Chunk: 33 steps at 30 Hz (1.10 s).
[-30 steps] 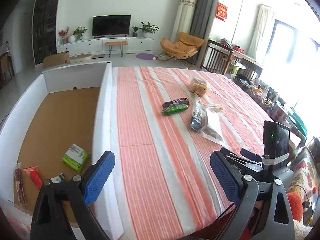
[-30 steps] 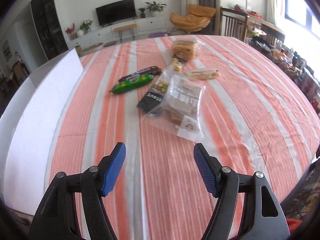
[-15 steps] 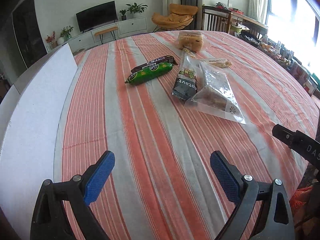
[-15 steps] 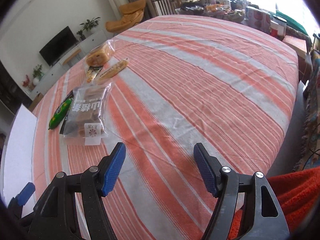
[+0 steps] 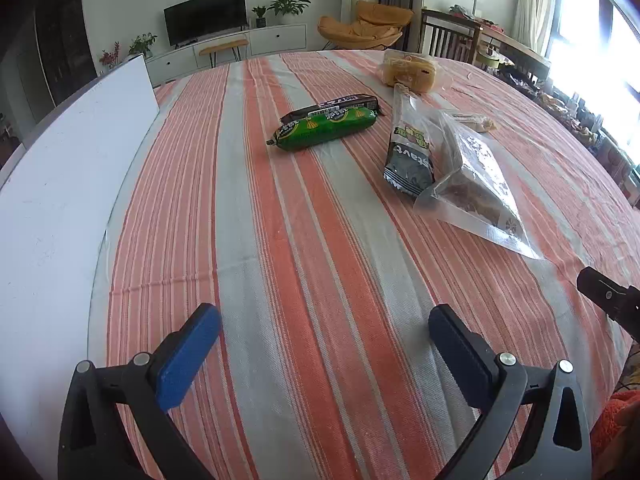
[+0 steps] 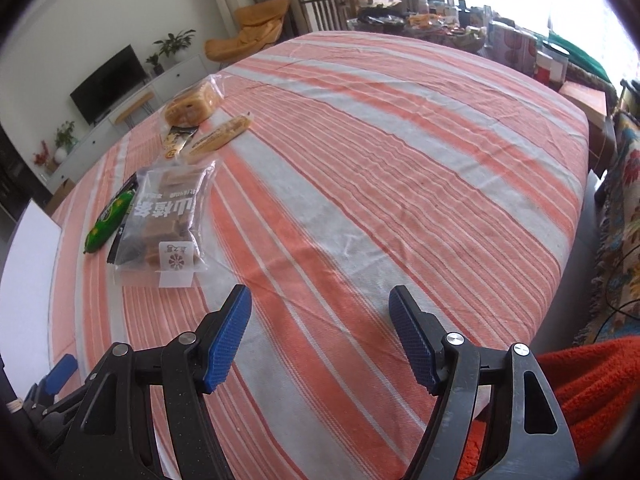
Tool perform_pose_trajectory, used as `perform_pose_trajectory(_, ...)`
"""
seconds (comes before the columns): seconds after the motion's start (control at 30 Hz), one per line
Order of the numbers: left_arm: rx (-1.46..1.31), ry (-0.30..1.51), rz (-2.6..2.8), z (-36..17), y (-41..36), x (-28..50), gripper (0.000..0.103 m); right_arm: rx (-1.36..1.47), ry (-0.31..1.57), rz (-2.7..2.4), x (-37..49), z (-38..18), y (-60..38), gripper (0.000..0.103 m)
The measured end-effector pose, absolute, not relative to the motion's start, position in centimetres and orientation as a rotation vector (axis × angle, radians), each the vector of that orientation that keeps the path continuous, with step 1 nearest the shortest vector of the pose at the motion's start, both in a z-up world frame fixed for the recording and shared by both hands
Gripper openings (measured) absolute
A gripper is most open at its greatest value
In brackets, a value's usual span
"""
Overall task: Organize snacks
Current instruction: 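Move the right tool over the clear bag of brown cakes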
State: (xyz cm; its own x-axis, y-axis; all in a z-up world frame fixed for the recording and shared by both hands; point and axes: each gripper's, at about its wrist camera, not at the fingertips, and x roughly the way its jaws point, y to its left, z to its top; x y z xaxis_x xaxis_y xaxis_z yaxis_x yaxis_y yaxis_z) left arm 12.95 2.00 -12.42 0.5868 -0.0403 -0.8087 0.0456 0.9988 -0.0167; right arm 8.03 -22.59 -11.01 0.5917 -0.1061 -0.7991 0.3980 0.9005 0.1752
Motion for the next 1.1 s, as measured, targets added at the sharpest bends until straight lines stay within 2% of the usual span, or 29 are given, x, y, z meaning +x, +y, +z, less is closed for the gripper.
perform_pose_trajectory(0.3, 0.028, 0.957, -0.069, -12.3, 2.0, 13.3, 0.103, 0.339, 0.900, -0.301, 8.0, -11.1, -22.4, 0.077)
perform_pose_trajectory(0.63, 0.009, 0.950, -0.046, -12.4, 3.8, 13.4, 0.103, 0.457, 0.882, -0.163, 8.2, -10.8, -23.0, 0.080)
perform_pose_trajectory(0.93, 0.009, 0.950, -0.047, -12.4, 3.9, 13.4, 0.103, 0.372, 1.022, 0.056, 18.1, -8.8, -19.1, 0.079)
perform_pose_trajectory(1.1, 0.009, 0.950, -0.047, -12.4, 3.9, 13.4, 0.103, 0.290, 1.132, 0.025, 22.8, -10.5, -16.4, 0.079)
